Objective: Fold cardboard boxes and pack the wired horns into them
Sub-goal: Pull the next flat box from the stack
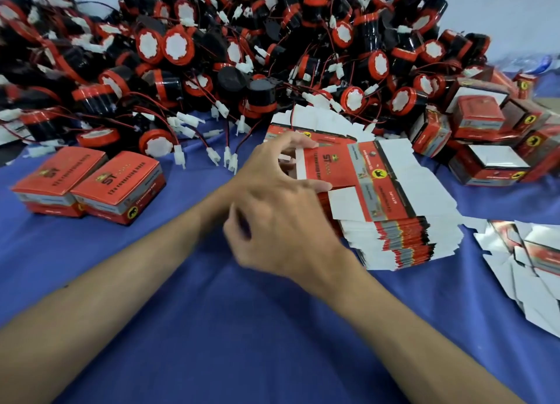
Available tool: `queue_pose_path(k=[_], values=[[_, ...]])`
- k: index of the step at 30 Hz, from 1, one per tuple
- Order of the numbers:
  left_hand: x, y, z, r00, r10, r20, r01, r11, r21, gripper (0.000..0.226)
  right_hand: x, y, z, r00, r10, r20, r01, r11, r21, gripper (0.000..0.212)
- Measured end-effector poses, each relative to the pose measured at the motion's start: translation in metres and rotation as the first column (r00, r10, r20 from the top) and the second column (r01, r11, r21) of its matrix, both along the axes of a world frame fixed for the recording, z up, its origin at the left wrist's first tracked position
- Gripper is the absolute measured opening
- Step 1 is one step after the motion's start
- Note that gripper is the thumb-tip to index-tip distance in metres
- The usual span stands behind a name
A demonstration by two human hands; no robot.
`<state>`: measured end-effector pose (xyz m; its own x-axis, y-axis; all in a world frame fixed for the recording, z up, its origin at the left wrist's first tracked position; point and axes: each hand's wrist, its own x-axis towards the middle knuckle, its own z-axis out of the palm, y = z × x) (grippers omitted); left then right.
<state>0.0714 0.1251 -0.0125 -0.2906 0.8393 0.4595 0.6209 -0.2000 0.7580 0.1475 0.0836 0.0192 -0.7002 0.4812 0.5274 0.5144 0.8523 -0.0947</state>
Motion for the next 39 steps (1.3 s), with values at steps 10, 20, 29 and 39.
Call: queue_pose_path(k=[10,20,29,39], values=[[-0.013,0.01,-0.005,0.952,-0.29,0.093,0.292,0.956,-0.009,0.057,0.06,0.056,0.029,0.648,-0.707,0.285,0.742,0.67,-0.027,0.054],[-0.02,0.011,-0.004,0.956,-0.284,0.073,0.288,0.956,-0.053,0.054,0.077,0.07,0.037,0.672,-0.688,0.274,0.726,0.685,-0.059,0.039],[-0.024,0.008,-0.001,0.949,-0.311,0.041,0.313,0.949,-0.047,0.053,0.094,0.085,0.033,0.72,-0.676,0.159,0.69,0.671,-0.27,0.051],[-0.048,-0.007,0.0,0.961,-0.267,-0.068,0.261,0.962,-0.085,0.063,0.095,0.098,0.028,0.85,-0.509,0.139,0.502,0.7,-0.508,0.034]])
